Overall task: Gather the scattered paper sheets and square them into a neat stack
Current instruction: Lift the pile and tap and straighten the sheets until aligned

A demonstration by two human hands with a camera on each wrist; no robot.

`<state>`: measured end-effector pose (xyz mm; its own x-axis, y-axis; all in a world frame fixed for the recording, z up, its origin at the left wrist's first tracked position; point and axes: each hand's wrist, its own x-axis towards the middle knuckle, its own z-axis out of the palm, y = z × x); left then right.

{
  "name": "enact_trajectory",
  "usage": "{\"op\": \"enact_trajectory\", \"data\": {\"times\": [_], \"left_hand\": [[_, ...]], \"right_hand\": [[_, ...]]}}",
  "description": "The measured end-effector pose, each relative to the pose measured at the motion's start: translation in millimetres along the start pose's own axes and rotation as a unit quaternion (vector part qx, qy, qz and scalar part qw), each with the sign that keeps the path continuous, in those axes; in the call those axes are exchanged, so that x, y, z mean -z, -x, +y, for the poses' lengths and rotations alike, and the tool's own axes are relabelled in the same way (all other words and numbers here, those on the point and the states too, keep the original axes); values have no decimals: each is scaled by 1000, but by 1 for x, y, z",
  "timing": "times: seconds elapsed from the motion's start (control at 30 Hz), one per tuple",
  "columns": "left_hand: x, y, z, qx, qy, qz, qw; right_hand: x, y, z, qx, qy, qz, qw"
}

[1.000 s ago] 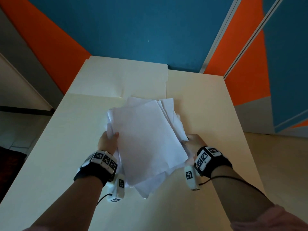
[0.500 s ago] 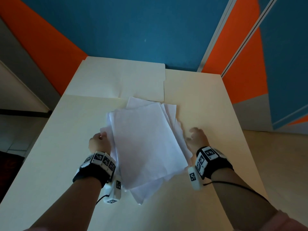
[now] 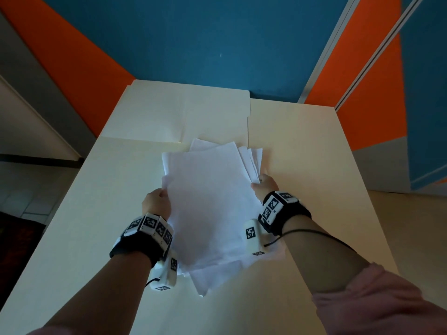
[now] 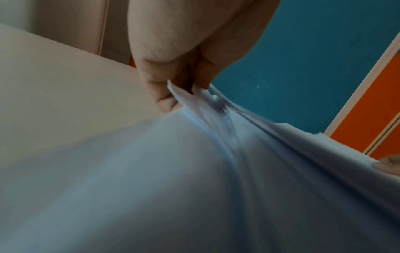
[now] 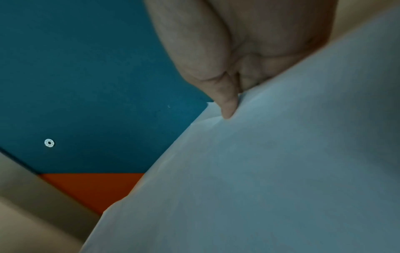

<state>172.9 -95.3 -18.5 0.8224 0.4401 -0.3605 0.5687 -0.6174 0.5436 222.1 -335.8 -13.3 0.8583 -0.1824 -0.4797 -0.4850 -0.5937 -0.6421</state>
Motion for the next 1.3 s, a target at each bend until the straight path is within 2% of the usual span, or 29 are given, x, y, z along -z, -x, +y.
{"op": "enact_trajectory", "data": {"times": [0.17,0.23,0.37,0.43,0.5,0.53,0.57,0.6,0.63,0.7,0.77,0.87,1.0,1.1,1.23,1.3], "left_hand": [[-1,-9,0,8,35,-11,999],[-1,-11,1,11,51,-7,999],[-4,-10,14,24,98,-5,995],[-3,-8,18,44,136,3,990],[2,-9,13,62,148,10,987],[5,-10,8,66,131,8,989],[7,-11,2,65,104,-6,992],[8,-10,-4,56,79,-30,995],[6,-7,-10,45,60,-55,996],[1,4,-17,44,51,-71,995],[-6,12,-20,53,90,-55,993],[-13,14,-19,91,169,5,982],[-17,18,-18,138,250,22,958],[-15,21,-14,152,273,7,950],[-13,17,-11,118,271,-46,954],[-11,18,-8,123,261,-62,956]], "right_hand": [[21,5,5,59,19,-66,996],[29,3,9,56,51,-92,993],[11,11,4,27,102,-194,975],[4,11,5,36,128,-146,980],[10,5,11,47,134,-3,990],[17,0,16,24,134,72,988],[24,-3,20,-13,127,119,985],[29,-4,24,-49,116,129,984],[31,-7,27,-66,102,106,987],[29,-10,28,-59,70,37,995],[23,-8,29,-42,33,14,998],[19,1,38,-25,-35,31,999],[19,12,52,-18,-60,70,996],[19,22,55,-5,-61,76,995],[15,36,56,-3,-72,37,997],[12,33,59,-18,-43,72,996]]}}
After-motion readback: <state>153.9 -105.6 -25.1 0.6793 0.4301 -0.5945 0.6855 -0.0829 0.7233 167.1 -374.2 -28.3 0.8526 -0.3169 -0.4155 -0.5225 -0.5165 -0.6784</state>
